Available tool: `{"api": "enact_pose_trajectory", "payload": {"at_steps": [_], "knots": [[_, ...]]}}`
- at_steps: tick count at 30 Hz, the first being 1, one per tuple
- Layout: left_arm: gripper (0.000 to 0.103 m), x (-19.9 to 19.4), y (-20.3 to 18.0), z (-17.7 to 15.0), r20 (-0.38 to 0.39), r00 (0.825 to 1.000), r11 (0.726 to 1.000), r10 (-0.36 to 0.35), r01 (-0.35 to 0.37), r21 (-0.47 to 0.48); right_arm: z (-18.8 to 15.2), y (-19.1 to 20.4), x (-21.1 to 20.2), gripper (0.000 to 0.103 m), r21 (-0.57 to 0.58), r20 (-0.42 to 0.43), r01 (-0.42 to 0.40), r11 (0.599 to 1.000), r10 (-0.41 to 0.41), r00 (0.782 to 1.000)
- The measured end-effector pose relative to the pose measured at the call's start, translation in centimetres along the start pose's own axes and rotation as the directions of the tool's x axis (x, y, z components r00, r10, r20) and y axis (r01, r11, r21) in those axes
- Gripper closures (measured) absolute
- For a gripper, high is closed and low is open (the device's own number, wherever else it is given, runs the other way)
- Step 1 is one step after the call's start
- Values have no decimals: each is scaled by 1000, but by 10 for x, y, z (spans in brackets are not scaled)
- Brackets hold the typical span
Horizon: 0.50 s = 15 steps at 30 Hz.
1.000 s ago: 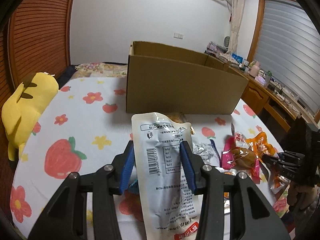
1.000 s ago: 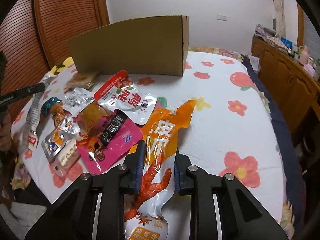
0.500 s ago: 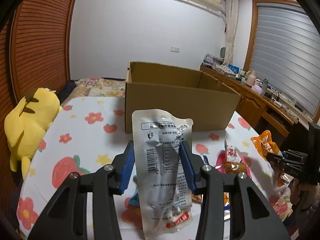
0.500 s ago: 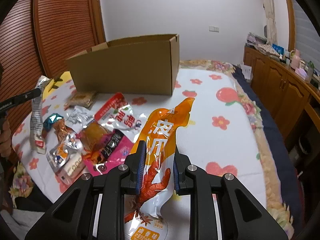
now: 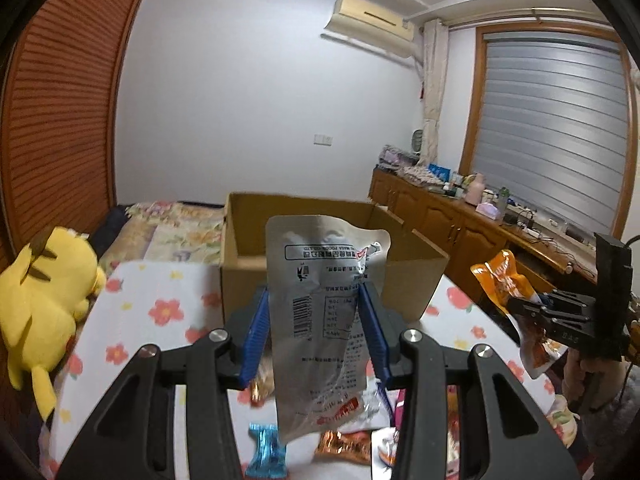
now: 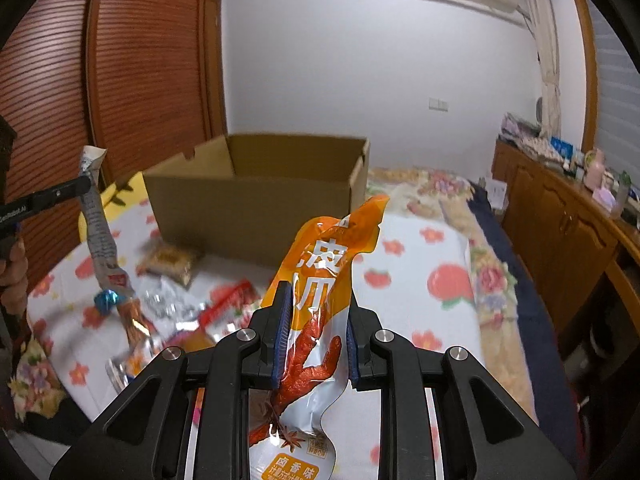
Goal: Organize snacks
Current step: 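Carry both pouches over the cardboard box and open both tools to drop them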
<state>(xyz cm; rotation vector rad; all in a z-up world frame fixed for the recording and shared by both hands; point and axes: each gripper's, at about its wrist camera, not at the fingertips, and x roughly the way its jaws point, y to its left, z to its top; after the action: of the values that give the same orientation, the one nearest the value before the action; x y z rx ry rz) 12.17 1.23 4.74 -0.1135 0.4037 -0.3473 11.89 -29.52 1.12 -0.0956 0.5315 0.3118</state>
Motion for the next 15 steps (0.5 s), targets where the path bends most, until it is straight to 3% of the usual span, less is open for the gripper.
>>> {"api": "enact_pose_trajectory", "payload": {"at_steps": [7,15], "knots": [[61,13,5,45,40,999,999,-35,34,36,47,7,0,82,-43,84,-20,999,24,996],[61,43,19,87,65,997,998,-38,34,59,97,19,35,82,-91,142,-38,995,51,989]]}}
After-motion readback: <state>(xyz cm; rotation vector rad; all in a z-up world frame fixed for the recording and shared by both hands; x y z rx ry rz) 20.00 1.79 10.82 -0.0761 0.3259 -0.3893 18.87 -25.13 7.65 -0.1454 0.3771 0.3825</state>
